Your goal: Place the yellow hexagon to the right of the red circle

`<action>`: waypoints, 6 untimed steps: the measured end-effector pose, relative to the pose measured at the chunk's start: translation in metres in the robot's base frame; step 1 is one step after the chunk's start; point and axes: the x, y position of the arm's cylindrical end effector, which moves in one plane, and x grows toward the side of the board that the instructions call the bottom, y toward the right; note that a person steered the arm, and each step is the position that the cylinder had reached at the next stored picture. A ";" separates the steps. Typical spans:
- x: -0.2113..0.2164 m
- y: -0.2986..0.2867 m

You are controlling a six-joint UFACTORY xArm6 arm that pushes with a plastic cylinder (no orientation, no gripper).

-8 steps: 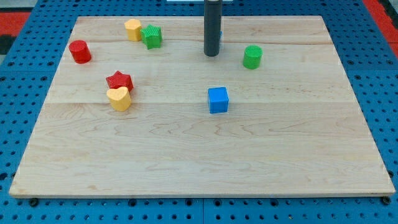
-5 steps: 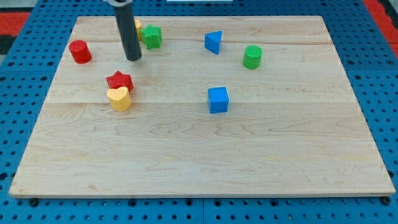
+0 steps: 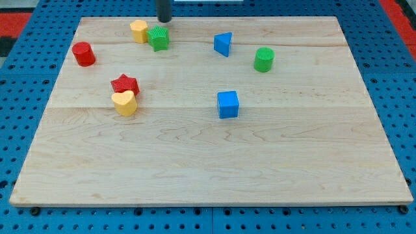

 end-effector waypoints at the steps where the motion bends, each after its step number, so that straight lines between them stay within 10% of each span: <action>1: 0.001 -0.052; 6: 0.039 -0.033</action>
